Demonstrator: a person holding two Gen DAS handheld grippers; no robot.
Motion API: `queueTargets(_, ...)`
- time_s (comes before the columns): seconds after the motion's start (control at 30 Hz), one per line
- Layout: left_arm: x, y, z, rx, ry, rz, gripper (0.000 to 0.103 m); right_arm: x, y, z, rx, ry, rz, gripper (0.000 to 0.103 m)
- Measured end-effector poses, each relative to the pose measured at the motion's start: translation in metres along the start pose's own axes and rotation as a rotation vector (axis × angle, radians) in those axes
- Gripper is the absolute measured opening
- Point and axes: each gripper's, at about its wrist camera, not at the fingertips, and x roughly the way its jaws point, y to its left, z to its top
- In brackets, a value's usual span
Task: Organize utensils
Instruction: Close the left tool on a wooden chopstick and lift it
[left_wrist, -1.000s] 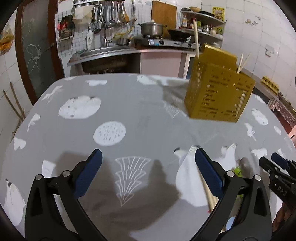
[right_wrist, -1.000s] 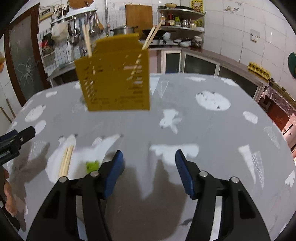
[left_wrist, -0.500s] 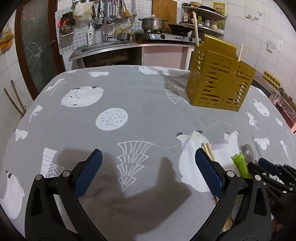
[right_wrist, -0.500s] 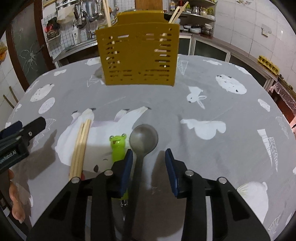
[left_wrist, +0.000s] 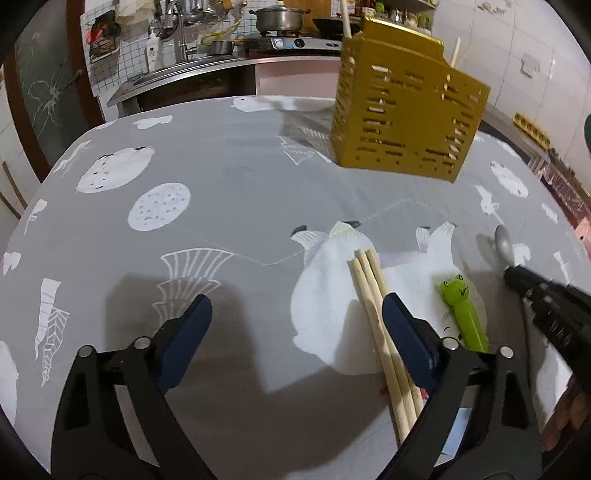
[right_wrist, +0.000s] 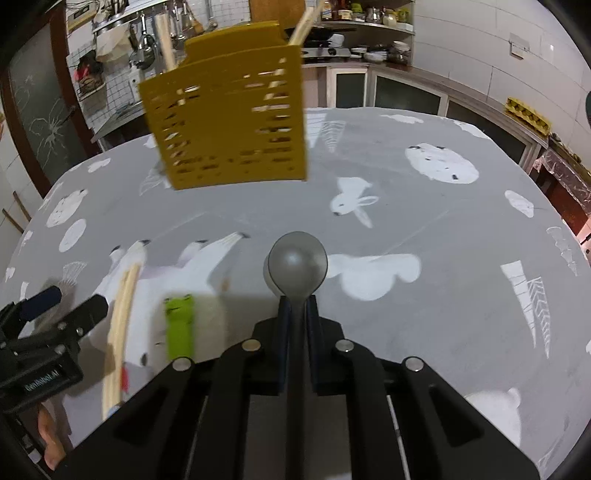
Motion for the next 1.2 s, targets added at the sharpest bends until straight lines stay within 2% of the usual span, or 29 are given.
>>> queueTargets(0.3,0.003,-0.006,-0.002,0.012,0.017,0.035,0.081,0.007,-0.009,-0.001,0.008,0.002,0.012,0.009)
queueTargets(0.43,0.002,-0.004,-0.004,-0.011,0.021,0.037,0.079,0.007,-0.011,-0.002,0.012,-0.002,0.021,0.009)
queueTargets(0.67,0.001,-0.013,-0.003,0.017,0.023,0.052,0.076,0.007,-0.013,-0.003,0.016,-0.002,0.020,0.009)
queueTargets(0.9,-0.001,-0.014,-0.005,0.022,0.026,0.055,0.076,0.007,-0.016,-0.005,0.021,0.003,0.024,0.009)
queueTargets(1.2,0.000,-0.015,-0.008,0.051,0.022,0.105,0.076,0.006,-0.022,-0.008,0.033,0.000,0.030,0.009)
